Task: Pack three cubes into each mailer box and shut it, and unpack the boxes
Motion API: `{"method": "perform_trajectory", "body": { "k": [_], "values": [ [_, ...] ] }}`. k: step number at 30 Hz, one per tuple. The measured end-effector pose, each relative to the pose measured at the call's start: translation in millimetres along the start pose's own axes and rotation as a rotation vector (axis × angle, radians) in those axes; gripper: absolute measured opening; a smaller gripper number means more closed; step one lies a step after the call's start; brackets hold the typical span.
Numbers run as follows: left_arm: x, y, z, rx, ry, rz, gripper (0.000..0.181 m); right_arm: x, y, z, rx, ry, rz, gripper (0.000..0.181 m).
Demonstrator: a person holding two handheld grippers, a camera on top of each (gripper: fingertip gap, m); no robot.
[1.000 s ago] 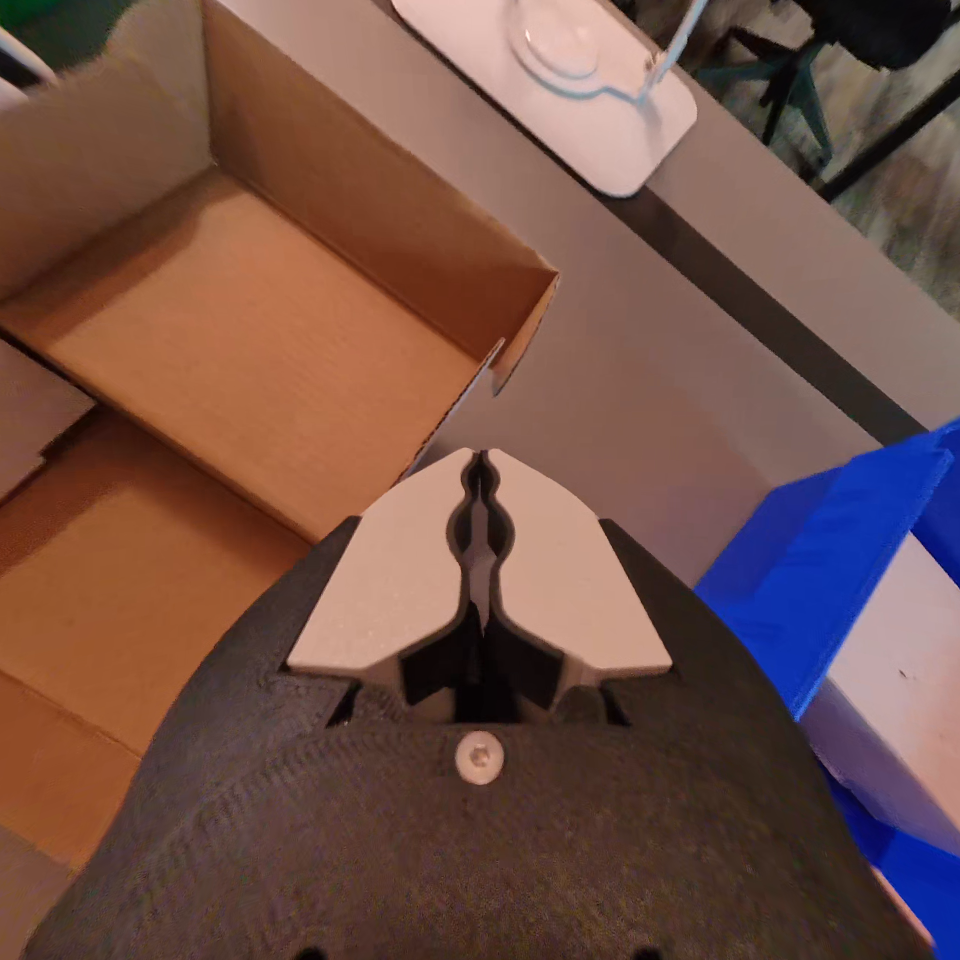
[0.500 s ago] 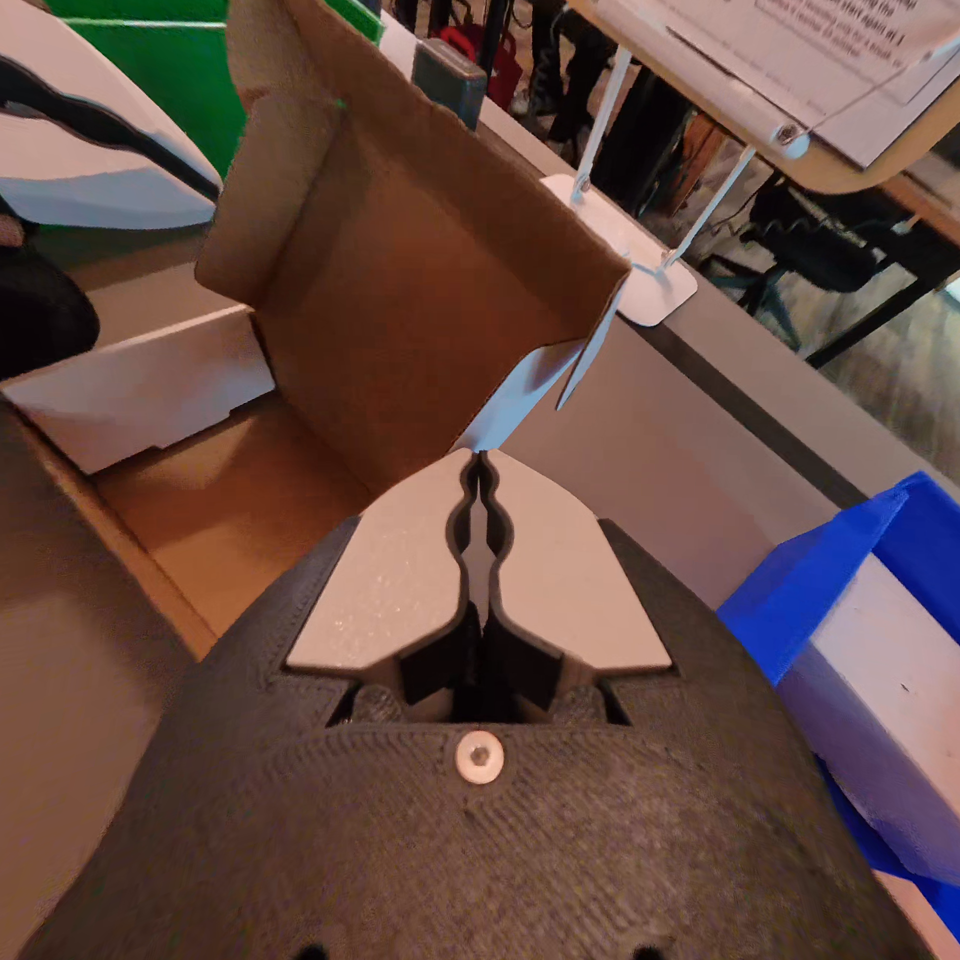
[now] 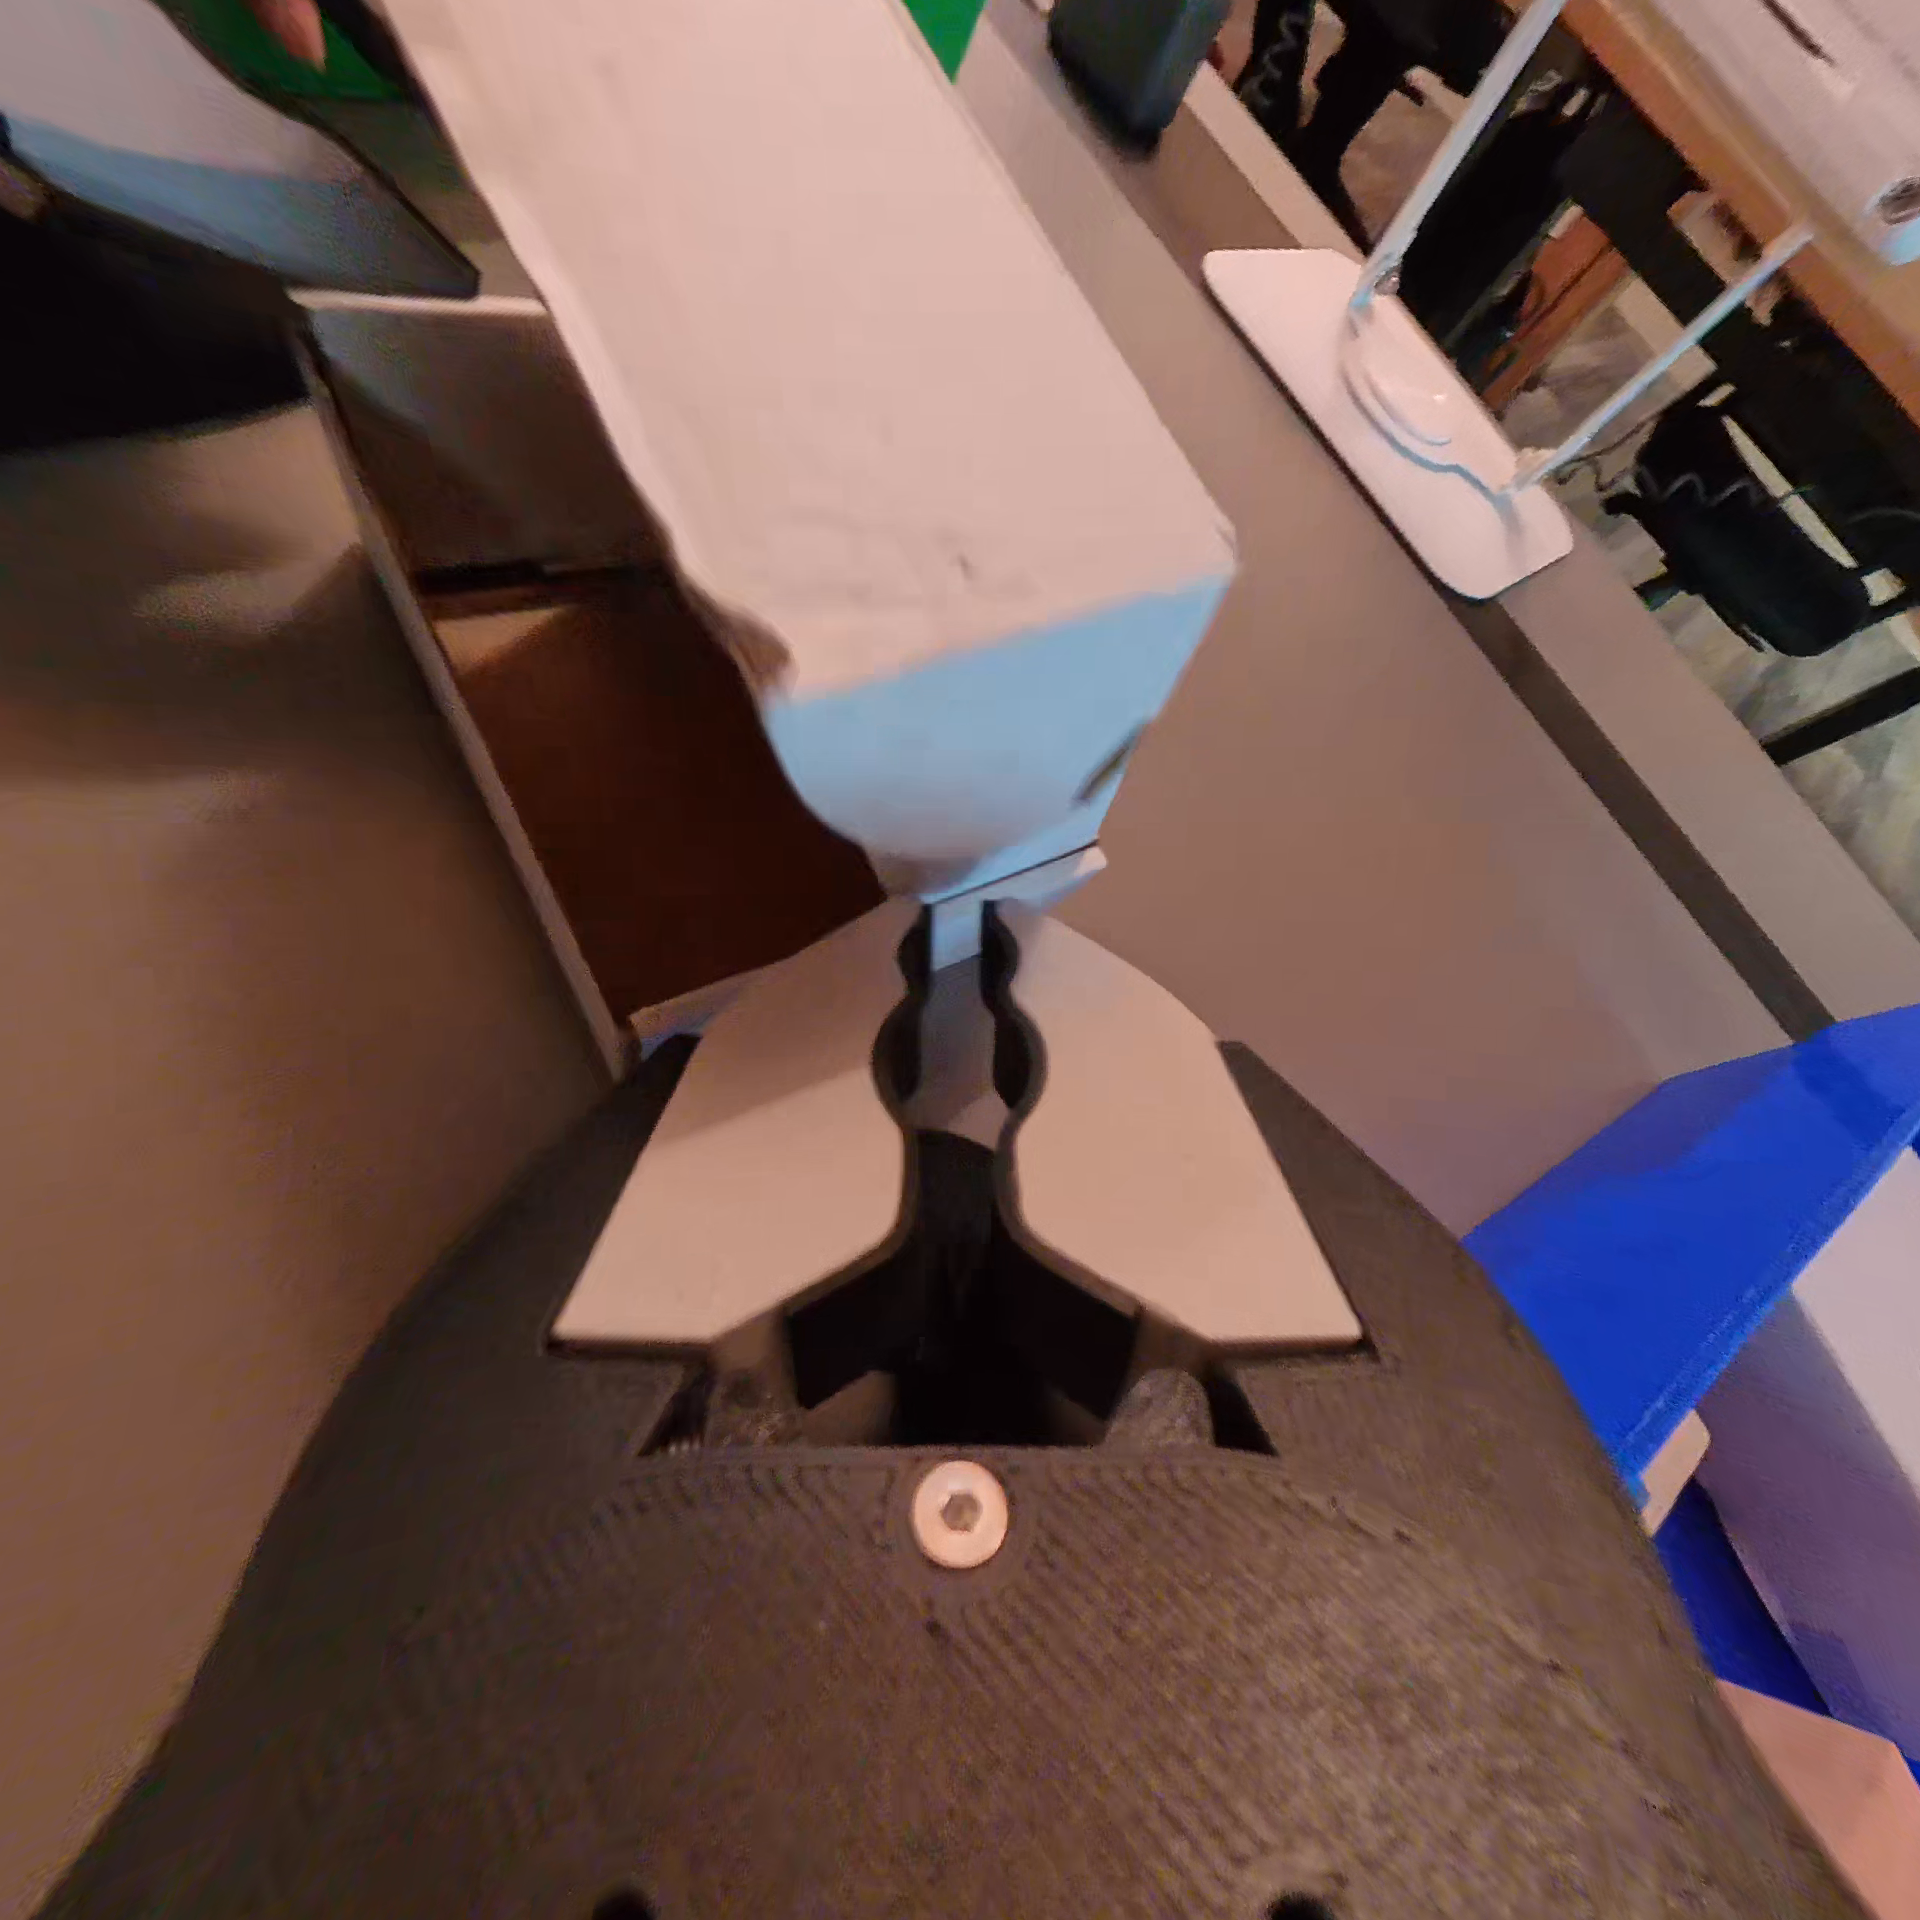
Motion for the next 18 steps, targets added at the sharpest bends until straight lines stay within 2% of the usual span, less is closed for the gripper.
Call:
{"method": "perform_trajectory", "body": {
  "k": [4, 7, 9, 12, 14, 16, 18],
  "values": [
    [-8.0, 23.1, -3.7, 0.070, -0.052, -0.054, 0.028, -3.9, 19.7, -0.8, 0.111, 0.111, -0.030, 0.038],
    [-16.3, 31.0, -9.3, 0.160, -0.167, -0.138, 0.048, -3.0, 35.6, -8.8, 0.235, 0.278, 0.095, 0.049],
    [-19.1, 28.4, -15.4, 0.213, -0.226, -0.149, 0.053, -2.2, 43.7, -18.1, 0.314, 0.378, 0.195, 0.049],
    [-20.0, 21.3, -24.2, 0.249, -0.303, -0.096, 0.051, -5.2, 45.2, -27.1, 0.351, 0.466, 0.244, 0.047],
    [-19.8, 18.3, -28.8, 0.245, -0.331, -0.063, 0.026, -6.9, 41.1, -28.8, 0.340, 0.515, 0.244, 0.037],
    [-19.6, 19.5, -31.9, 0.233, -0.335, -0.045, 0.020, -4.9, 40.0, -30.0, 0.345, 0.521, 0.260, 0.027],
    [-17.3, 24.5, -33.8, 0.224, -0.302, -0.009, 0.016, -3.2, 41.6, -29.0, 0.340, 0.465, 0.200, 0.016]
  ]
}}
Point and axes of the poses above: each gripper's, where its closed fingertips meet, y back along the fingers, z out of its underside, x = y × z across the jaws, the point moved 6 cm from there along y, back along the fingers, and after that the axes turned 7 degrees about y, right-handed, at the moved point
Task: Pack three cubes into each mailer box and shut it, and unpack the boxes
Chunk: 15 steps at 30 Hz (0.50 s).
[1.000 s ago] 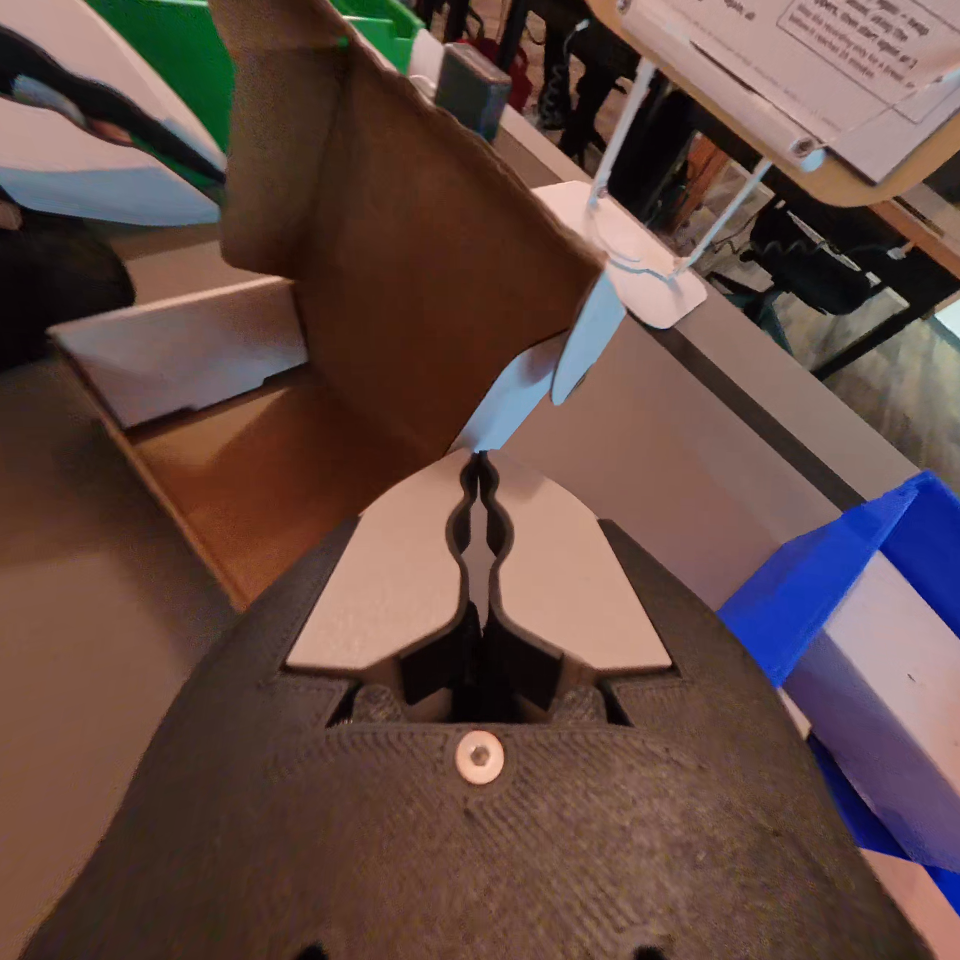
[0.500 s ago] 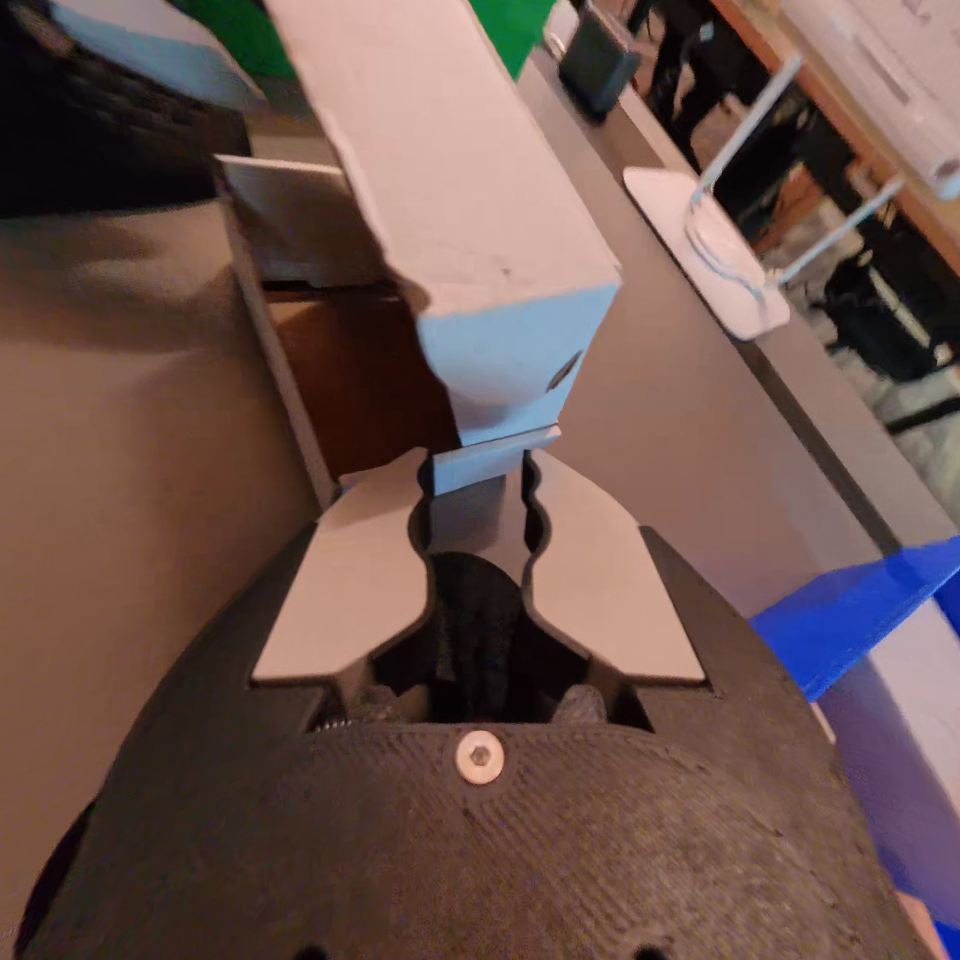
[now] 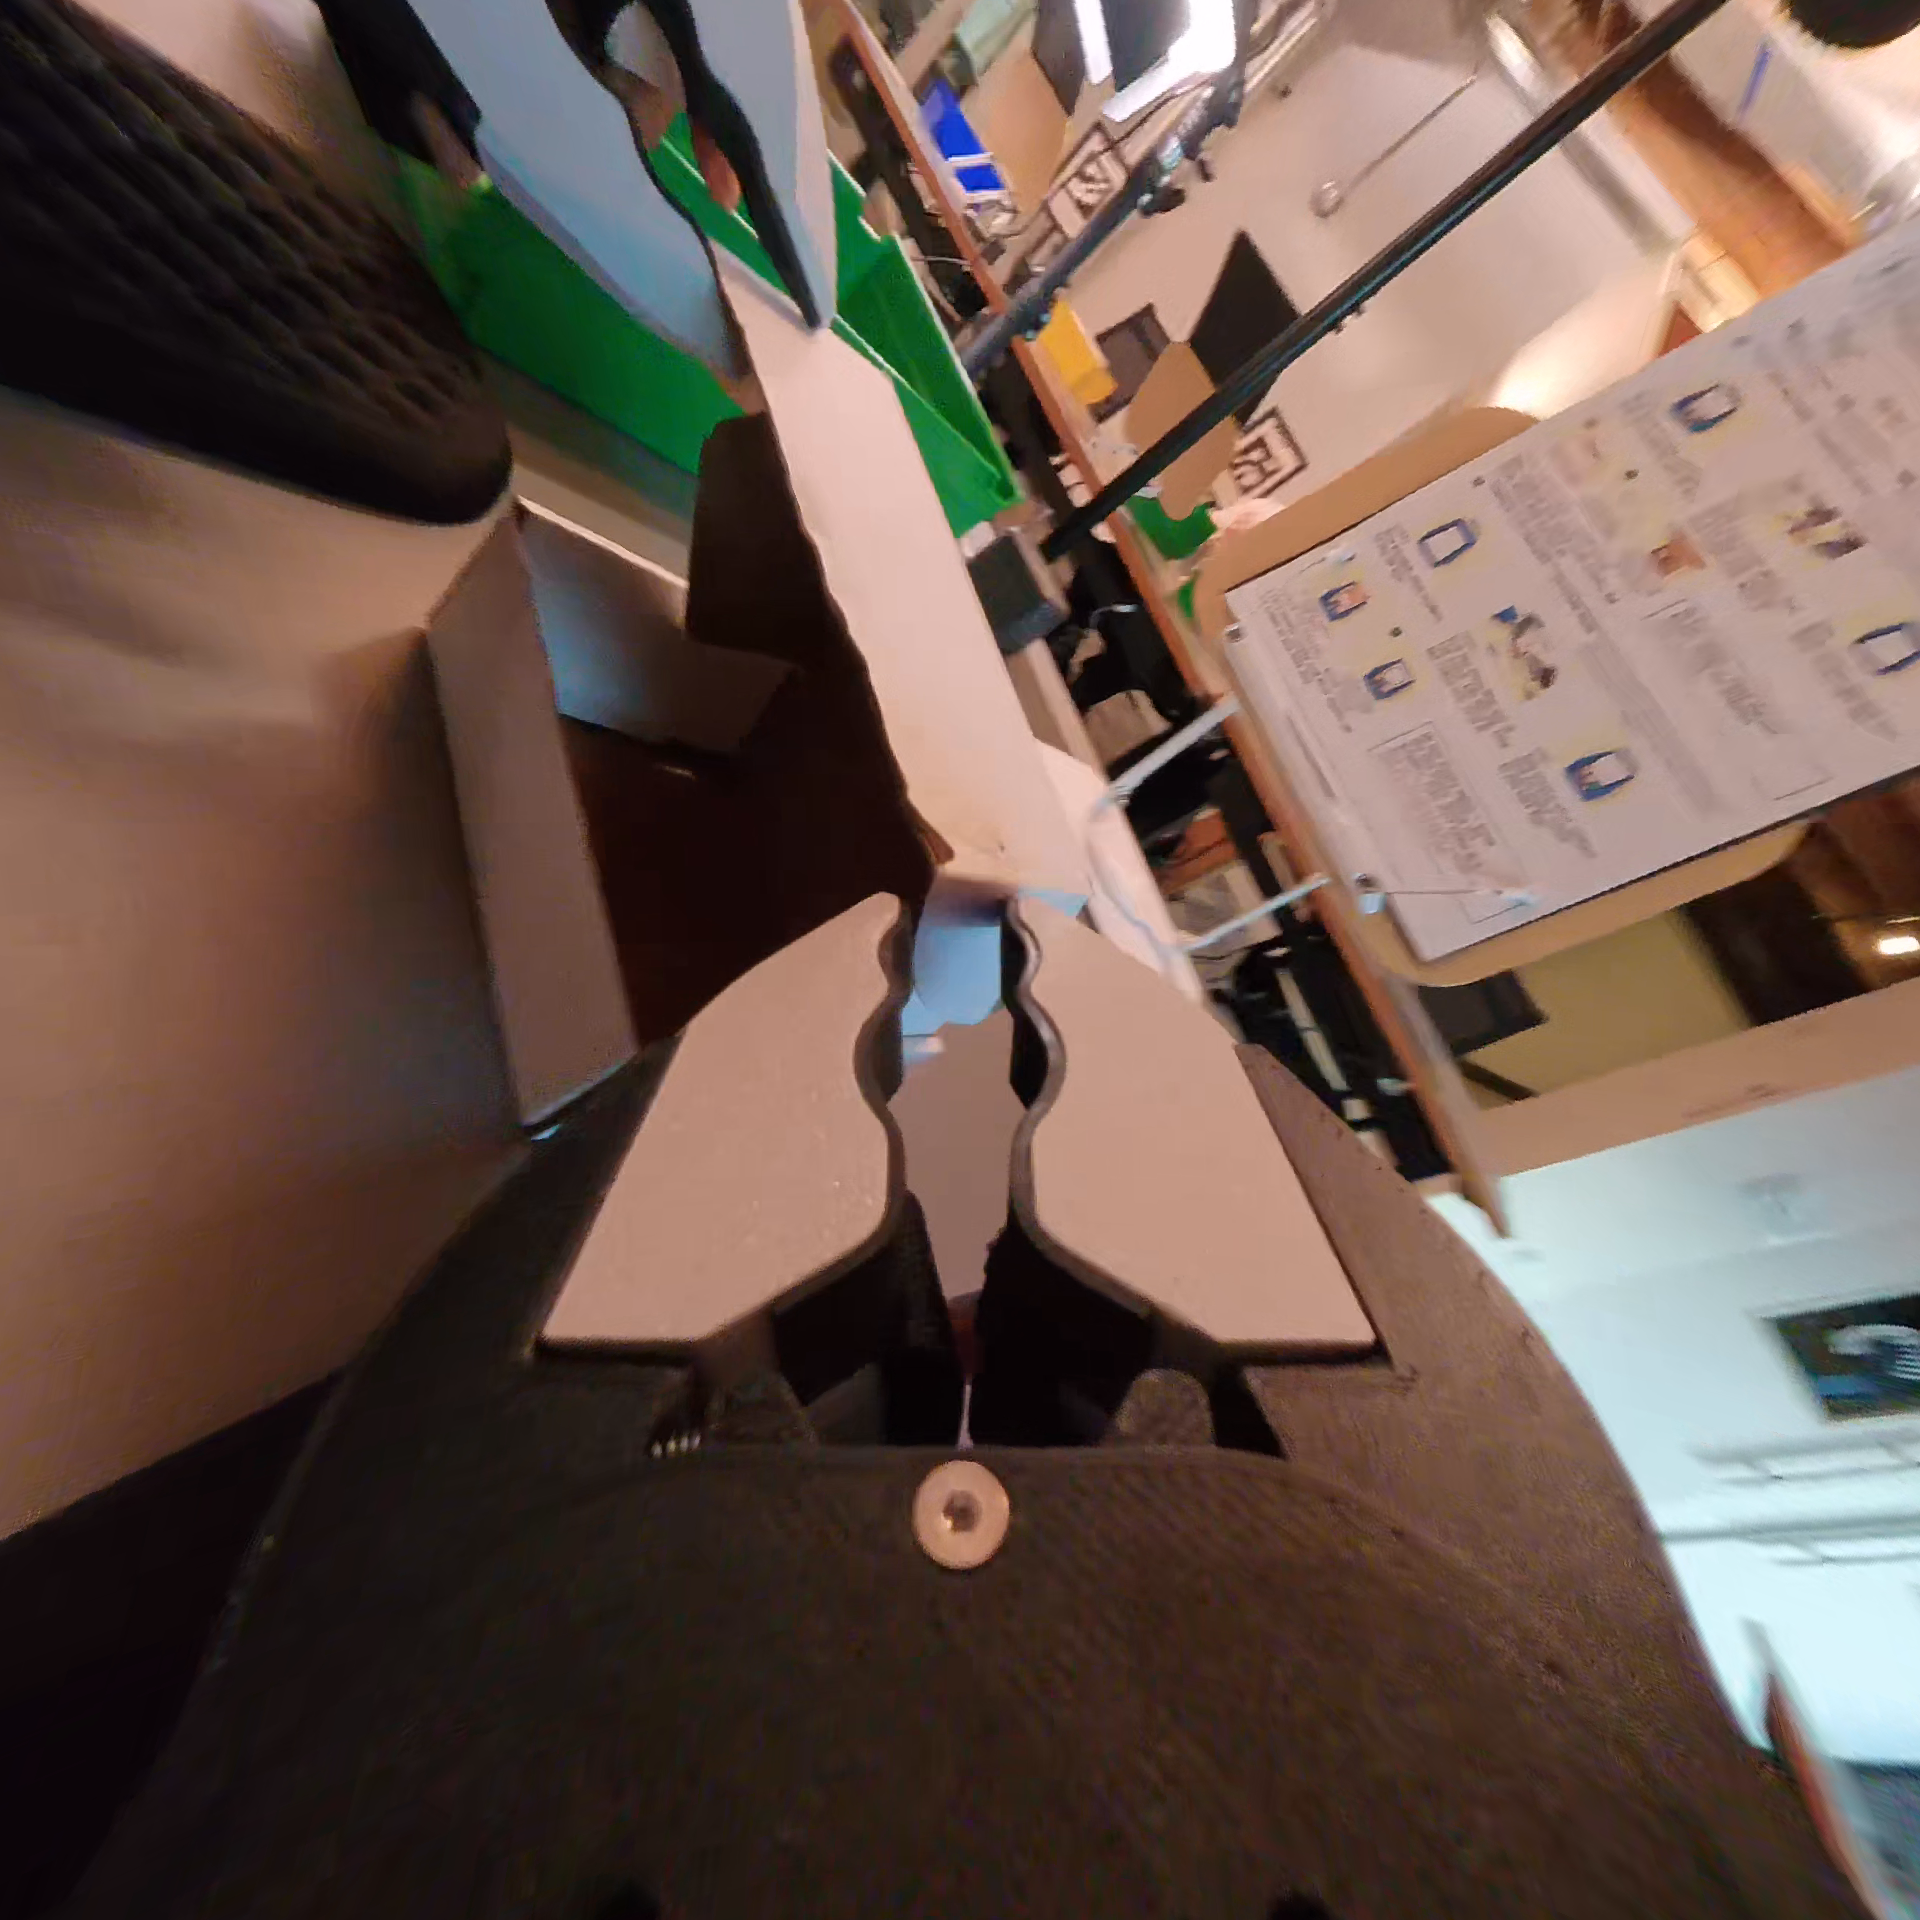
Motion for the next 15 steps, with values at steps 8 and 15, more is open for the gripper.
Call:
{"method": "perform_trajectory", "body": {
  "k": [8, 15],
  "values": [
    [24.2, 14.6, -7.5, -0.096, 0.340, 0.320, 0.010, -6.6, 10.5, 5.2, -0.030, -0.445, -0.305, 0.007],
    [40.5, 6.7, 10.3, -0.216, 0.427, 0.392, 0.009, -25.2, 1.1, 21.0, -0.142, -0.537, -0.414, 0.006]
  ]
}}
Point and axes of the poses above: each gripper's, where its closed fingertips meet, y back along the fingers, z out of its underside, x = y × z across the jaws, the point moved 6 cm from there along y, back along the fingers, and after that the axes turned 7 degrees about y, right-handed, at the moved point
